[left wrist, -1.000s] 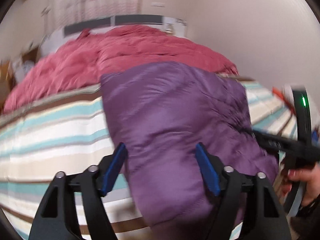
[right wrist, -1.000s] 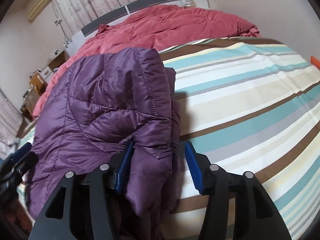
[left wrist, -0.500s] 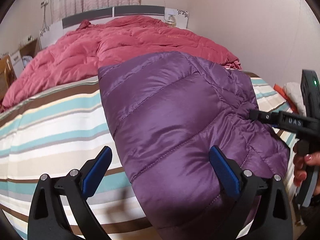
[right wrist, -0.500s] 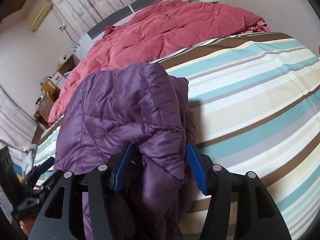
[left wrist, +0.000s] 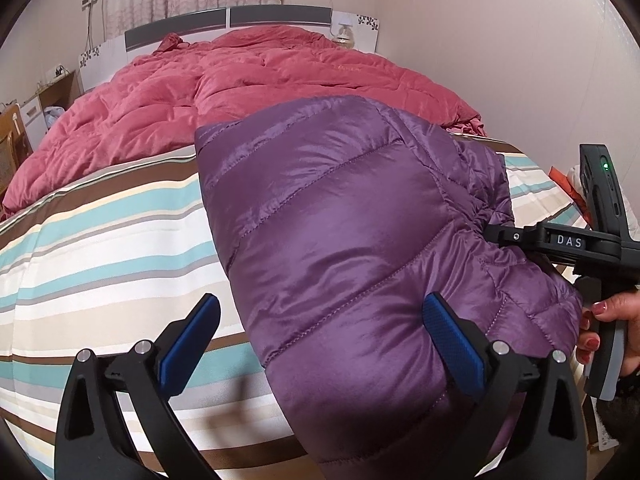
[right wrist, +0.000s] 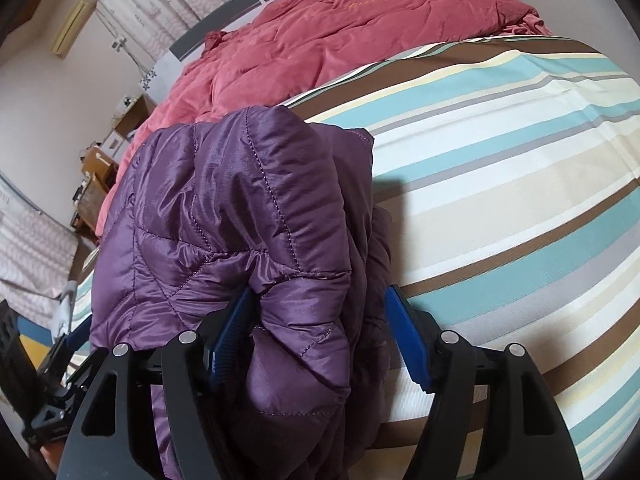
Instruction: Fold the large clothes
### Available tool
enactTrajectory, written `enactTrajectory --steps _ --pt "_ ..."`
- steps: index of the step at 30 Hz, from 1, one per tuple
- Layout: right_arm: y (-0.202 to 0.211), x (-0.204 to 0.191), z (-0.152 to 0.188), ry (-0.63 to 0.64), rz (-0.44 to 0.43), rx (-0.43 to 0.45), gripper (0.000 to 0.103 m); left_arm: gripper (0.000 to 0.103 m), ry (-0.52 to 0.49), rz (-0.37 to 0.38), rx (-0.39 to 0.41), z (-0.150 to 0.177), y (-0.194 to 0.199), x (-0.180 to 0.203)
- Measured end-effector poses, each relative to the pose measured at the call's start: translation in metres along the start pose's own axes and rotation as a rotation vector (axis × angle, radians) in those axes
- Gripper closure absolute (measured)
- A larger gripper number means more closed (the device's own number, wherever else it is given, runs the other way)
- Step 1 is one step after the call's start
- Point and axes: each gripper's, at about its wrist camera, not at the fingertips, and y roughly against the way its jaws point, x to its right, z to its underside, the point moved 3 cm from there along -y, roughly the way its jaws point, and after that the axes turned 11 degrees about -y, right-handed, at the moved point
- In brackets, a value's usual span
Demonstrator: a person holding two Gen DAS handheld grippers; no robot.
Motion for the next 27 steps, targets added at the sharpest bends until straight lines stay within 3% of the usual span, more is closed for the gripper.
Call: enactTrajectory --steps 13,24,27 --pt "-0.022 -0.003 -0.016 0.032 -0.049 -0.105 0.035 0.002 0.093 0.148 -0.040 0.006 -0.020 -0.011" --pt "-0.041 0.005 -0.025 -0.013 -0.168 -0.184 0.035 0.002 0.050 0.265 -0.062 0.002 -0.030 -0.007" --pt "-0.047 0.002 -0.024 -0.012 -0.183 -0.174 0.042 0.002 0.052 0.277 -0.057 0.005 -0.033 -0.003"
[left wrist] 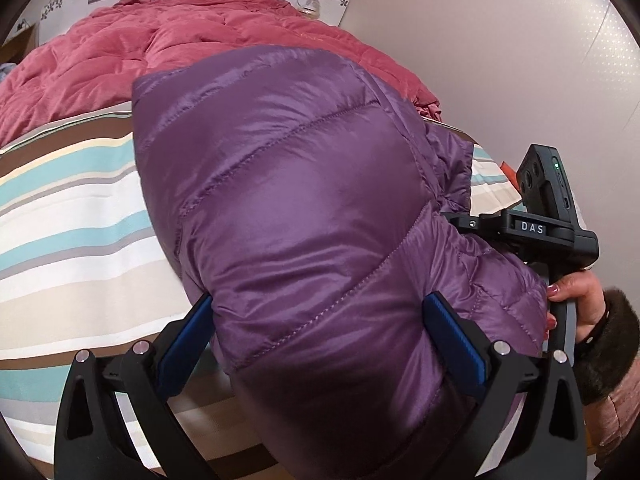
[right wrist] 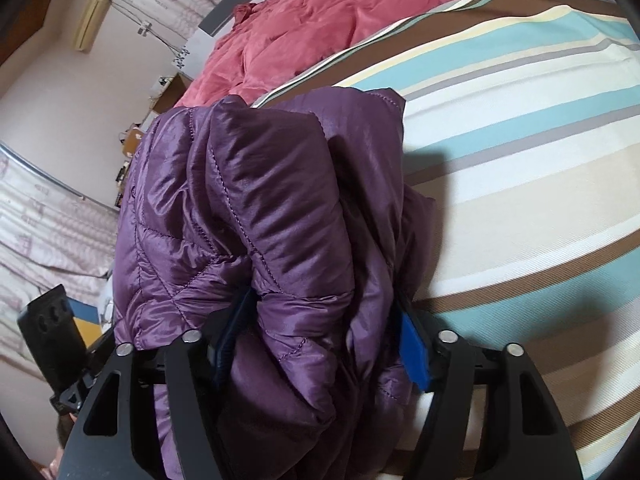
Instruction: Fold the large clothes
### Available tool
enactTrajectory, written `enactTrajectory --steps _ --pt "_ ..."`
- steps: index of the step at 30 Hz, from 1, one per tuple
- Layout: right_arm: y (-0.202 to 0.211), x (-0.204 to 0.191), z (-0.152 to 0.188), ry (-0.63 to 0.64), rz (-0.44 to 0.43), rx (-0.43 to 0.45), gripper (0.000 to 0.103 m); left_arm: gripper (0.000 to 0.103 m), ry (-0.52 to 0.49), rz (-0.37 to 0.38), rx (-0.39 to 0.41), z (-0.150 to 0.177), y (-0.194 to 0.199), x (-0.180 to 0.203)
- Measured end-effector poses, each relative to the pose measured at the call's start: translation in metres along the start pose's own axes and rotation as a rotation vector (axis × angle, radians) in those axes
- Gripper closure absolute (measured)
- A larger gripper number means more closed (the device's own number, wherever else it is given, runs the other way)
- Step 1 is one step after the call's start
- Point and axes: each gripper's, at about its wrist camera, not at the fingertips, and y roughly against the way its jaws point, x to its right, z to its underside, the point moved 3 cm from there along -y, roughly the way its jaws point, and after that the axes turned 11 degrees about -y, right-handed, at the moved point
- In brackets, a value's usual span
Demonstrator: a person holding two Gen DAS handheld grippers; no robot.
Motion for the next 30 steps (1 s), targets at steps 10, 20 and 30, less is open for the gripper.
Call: enactTrajectory --steps 10,20,30 --pt "0.006 -0.004 0.008 -0.029 -0.149 0.059 0.074 0.043 -0.065 -0.024 0.051 -0.005 0.021 0.018" --pt "0.027 -0.028 0.019 -0.014 -0.269 0.109 0.077 0.057 -0.120 -0.049 0.126 -0.002 0.056 0.032" --pt "0.021 -0.076 0.036 0.027 -0.363 0.090 0.077 0.059 -0.116 -0.119 0.192 0.015 0.110 0.010"
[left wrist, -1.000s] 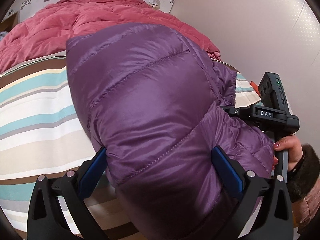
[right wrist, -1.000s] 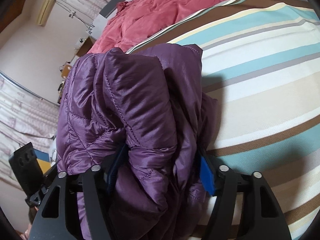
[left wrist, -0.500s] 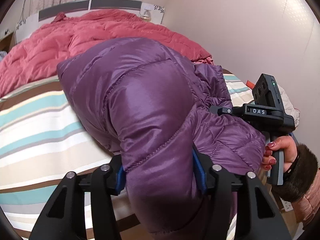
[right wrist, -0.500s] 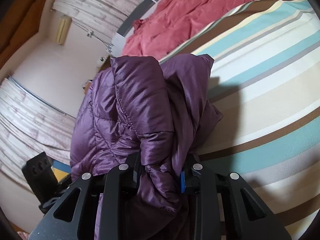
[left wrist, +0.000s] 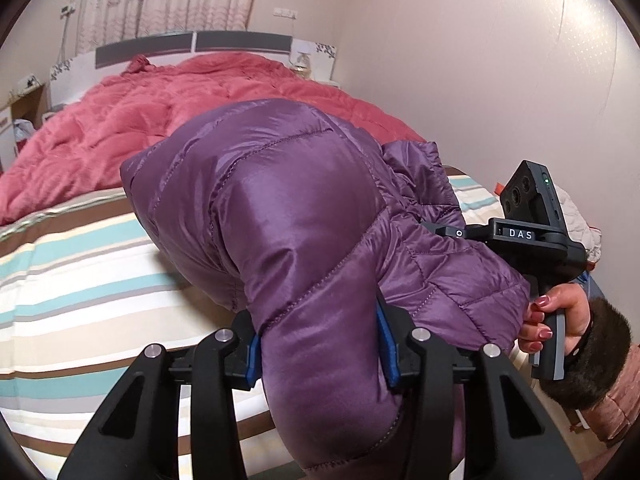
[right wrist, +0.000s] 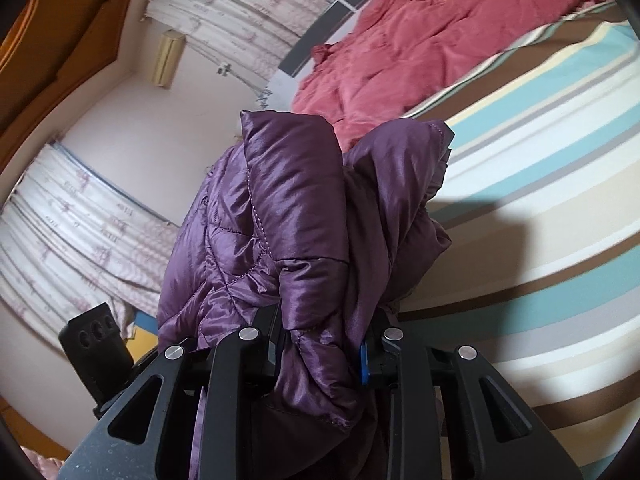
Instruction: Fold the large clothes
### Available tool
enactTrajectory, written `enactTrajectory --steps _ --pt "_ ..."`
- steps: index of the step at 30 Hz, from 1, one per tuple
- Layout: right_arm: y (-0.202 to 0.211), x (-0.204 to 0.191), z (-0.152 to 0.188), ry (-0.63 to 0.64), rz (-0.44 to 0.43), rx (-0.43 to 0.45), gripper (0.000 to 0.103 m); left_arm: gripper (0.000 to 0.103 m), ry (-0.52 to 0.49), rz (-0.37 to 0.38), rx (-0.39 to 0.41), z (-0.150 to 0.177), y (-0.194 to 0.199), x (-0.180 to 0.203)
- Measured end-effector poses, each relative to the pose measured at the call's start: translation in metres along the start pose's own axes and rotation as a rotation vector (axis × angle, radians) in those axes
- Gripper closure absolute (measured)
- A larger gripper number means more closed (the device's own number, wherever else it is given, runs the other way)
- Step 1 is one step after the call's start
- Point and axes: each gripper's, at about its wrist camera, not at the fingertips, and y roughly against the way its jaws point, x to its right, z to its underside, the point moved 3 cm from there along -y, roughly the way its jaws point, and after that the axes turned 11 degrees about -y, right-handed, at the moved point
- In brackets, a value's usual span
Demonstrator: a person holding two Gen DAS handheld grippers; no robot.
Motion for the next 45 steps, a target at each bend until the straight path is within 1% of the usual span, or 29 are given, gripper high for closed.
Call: enactTrajectory --steps 8,13,15,18,20,23,24,25,26,27,28,29,31,34,35,37,39,40,42,43,45 --pt "-0.064 -0.060 0.017 0.075 -0.066 -0.080 0.077 0.059 0.050 -0.130 0.035 0.025 0.058 -0.053" --pt "-0.119 -0.102 0.035 0.130 -0.092 -0.142 0.077 0.059 0.104 -0.225 0.046 0.053 0.093 -0.100" --pt "-0.142 -0.116 0.041 0.156 -0.090 -0.161 0.077 0.059 0.126 -0.254 0.046 0.062 0.099 -0.118" --pt "-0.182 -0.136 0.056 0.197 -0.079 -0.193 0.077 0.059 0.180 -0.306 0.040 0.085 0.110 -0.154" --pt "-0.205 -0.142 0.067 0.216 -0.065 -0.219 0.077 0.059 0.212 -0.331 0.032 0.099 0.110 -0.174" --pt "-0.240 -0.148 0.086 0.267 -0.012 -0.251 0.077 0.058 0.260 -0.372 0.001 0.126 0.104 -0.200" --pt "-0.246 -0.147 0.089 0.283 0.011 -0.249 0.077 0.056 0.283 -0.382 -0.026 0.137 0.097 -0.207" --pt "-0.251 -0.145 0.093 0.303 0.037 -0.240 0.074 0.050 0.301 -0.384 -0.045 0.146 0.092 -0.213" --pt "-0.255 -0.143 0.094 0.322 0.061 -0.228 0.070 0.048 0.319 -0.379 -0.055 0.154 0.085 -0.217" --pt "-0.258 -0.139 0.097 0.346 0.097 -0.219 0.069 0.044 0.339 -0.369 -0.049 0.165 0.081 -0.219" --pt "-0.260 -0.134 0.099 0.366 0.121 -0.217 0.067 0.041 0.342 -0.368 -0.041 0.168 0.080 -0.219" --pt "-0.259 -0.129 0.101 0.377 0.128 -0.210 0.067 0.040 0.340 -0.374 -0.034 0.170 0.079 -0.216" --pt "-0.256 -0.123 0.100 0.357 0.129 -0.207 0.067 0.037 0.334 -0.395 -0.033 0.167 0.074 -0.211" --pt "-0.247 -0.126 0.103 0.335 0.137 -0.203 0.065 0.034 0.327 -0.431 -0.043 0.164 0.083 -0.205" --pt "-0.240 -0.130 0.102 0.341 0.144 -0.195 0.062 0.033 0.330 -0.442 -0.038 0.161 0.089 -0.202" --pt "-0.225 -0.138 0.102 0.356 0.153 -0.163 0.062 0.030 0.341 -0.468 -0.006 0.158 0.105 -0.197" --pt "-0.202 -0.150 0.101 0.378 0.164 -0.090 0.062 0.026 0.352 -0.499 0.043 0.156 0.122 -0.193" --pt "-0.194 -0.157 0.101 0.391 0.162 -0.062 0.062 0.024 0.358 -0.526 0.074 0.152 0.130 -0.191" --pt "-0.180 -0.177 0.103 0.448 0.164 0.008 0.062 0.024 0.360 -0.579 0.107 0.144 0.139 -0.193" --pt "-0.179 -0.188 0.105 0.482 0.164 0.027 0.062 0.024 0.358 -0.618 0.105 0.140 0.143 -0.188" --pt "-0.188 -0.217 0.112 0.560 0.191 0.047 0.062 0.024 0.365 -0.672 0.072 0.131 0.136 -0.198"
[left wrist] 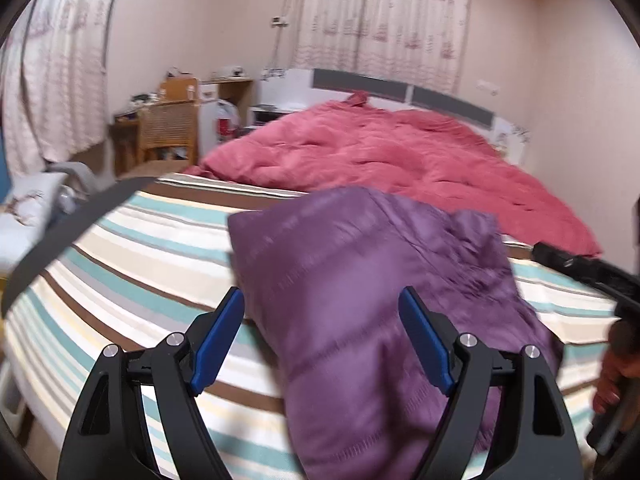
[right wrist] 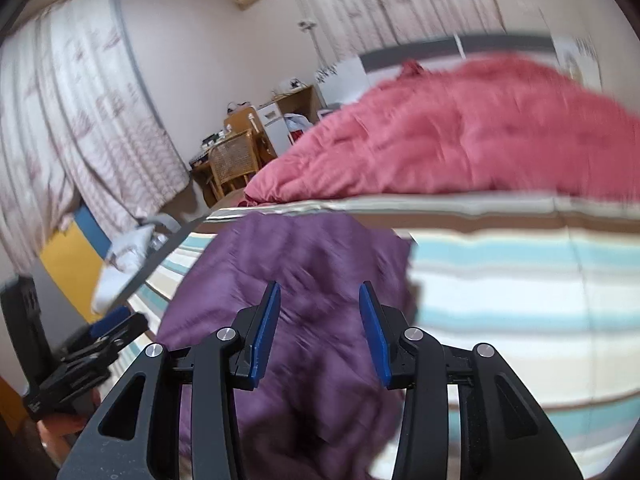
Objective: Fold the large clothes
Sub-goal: 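Release the coat with both grippers and pat the folded bundle square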
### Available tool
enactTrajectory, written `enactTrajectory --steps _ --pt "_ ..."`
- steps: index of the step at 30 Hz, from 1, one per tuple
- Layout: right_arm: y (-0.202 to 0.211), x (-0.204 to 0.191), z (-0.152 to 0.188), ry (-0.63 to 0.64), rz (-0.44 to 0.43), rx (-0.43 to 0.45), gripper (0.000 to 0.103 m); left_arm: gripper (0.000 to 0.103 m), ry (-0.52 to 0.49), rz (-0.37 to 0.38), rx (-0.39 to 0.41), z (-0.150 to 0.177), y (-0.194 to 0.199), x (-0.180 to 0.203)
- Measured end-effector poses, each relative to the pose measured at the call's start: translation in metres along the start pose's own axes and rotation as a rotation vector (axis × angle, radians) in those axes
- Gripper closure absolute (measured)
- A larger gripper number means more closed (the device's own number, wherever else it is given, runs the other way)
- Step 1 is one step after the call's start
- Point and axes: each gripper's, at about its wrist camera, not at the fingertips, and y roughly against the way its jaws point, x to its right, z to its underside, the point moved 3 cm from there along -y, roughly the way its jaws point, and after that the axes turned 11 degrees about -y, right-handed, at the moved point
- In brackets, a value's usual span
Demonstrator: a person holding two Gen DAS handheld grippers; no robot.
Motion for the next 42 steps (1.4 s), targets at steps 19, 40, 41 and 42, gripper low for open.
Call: enactTrajectory --steps 19,40,41,42 --pt "-0.127 0.009 0.025 0.115 0.262 -0.135 0.074 0.011 -0.049 -0.013 -0.129 0.017 -0.085 0.038" --pt "-0.067 0.023 0.041 0.089 0.178 -0.111 0.071 0.005 0.015 -0.032 -0.130 0.046 -0.045 0.026" --pt "-0.071 0.025 0.044 0.090 0.184 -0.122 0.071 0.004 0.013 -0.032 -0.139 0.049 -0.049 0.027" --pt "-0.079 0.028 0.049 0.096 0.195 -0.135 0.071 0.004 0.001 -0.037 -0.148 0.051 -0.053 0.029"
